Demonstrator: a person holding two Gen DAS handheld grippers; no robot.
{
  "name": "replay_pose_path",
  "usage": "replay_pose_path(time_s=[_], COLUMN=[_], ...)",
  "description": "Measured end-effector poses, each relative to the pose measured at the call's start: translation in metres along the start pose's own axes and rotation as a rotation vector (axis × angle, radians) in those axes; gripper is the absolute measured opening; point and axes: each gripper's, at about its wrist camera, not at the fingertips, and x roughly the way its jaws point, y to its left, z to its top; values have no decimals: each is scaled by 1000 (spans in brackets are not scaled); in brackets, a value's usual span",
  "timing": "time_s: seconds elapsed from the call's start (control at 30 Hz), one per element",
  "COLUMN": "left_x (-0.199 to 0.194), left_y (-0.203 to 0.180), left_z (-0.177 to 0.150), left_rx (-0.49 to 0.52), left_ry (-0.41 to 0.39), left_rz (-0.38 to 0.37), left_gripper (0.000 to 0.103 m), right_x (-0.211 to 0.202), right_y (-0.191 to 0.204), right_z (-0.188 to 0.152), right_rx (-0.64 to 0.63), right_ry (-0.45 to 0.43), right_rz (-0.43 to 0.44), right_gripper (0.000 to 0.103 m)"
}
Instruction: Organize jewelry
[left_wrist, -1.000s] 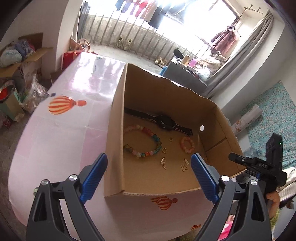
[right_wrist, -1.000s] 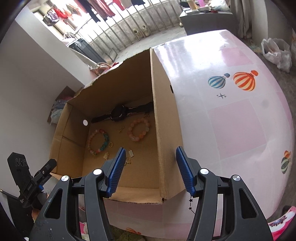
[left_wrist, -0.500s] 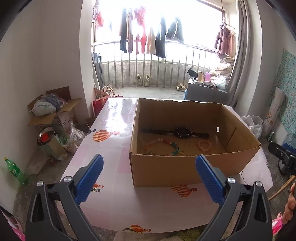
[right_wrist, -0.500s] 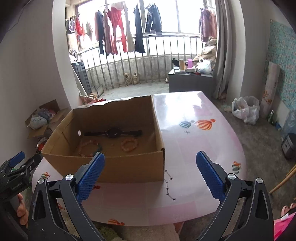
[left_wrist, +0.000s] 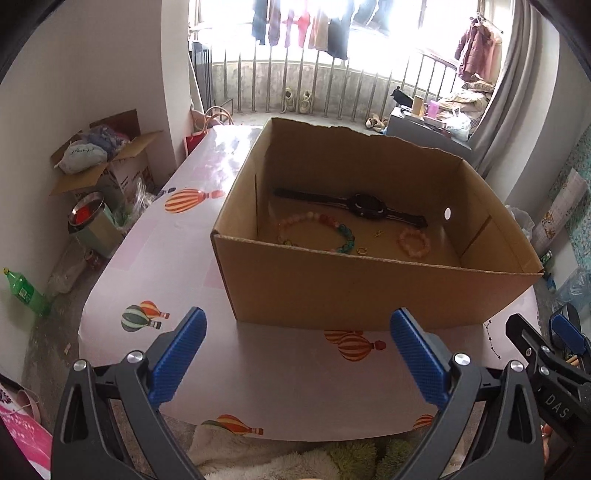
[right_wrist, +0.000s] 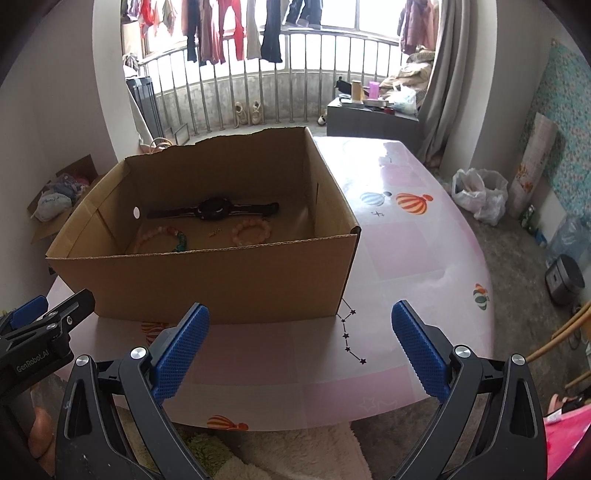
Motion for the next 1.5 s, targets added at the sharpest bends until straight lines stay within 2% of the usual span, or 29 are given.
replay_pose_path(time_s=[0.23,0.63,1.5], left_x=[3,4,7], left_y=[5,-5,-14], left_z=[1,0,-3], left_rx=[-13,35,85], left_ry=[19,28,46], left_rz=[34,48,43], left_gripper=[98,98,98], right_x=[3,4,6], right_y=[5,-1,4], right_z=[1,-1,-3], right_rx=[-20,0,-32], right_ry=[19,43,63], right_rz=[14,4,15], right_gripper=[95,95,95])
